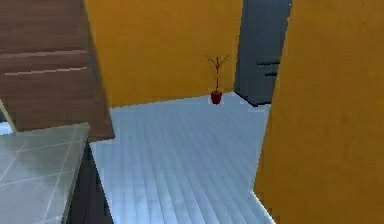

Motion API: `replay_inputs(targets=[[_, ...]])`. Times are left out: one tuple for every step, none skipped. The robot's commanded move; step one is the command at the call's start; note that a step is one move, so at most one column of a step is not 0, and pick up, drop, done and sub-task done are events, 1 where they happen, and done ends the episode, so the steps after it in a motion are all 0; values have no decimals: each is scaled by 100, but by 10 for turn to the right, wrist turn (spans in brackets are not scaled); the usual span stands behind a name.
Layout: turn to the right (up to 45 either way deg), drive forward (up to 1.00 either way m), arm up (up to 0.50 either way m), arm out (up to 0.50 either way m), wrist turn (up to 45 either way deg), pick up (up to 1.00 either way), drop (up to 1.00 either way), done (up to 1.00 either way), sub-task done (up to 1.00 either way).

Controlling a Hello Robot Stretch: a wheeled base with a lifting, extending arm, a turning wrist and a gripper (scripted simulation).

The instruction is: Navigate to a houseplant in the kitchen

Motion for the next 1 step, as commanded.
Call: replay_inputs(targets=[[0, 100, 0, 0, 0, 0, 0, 0, 0]])
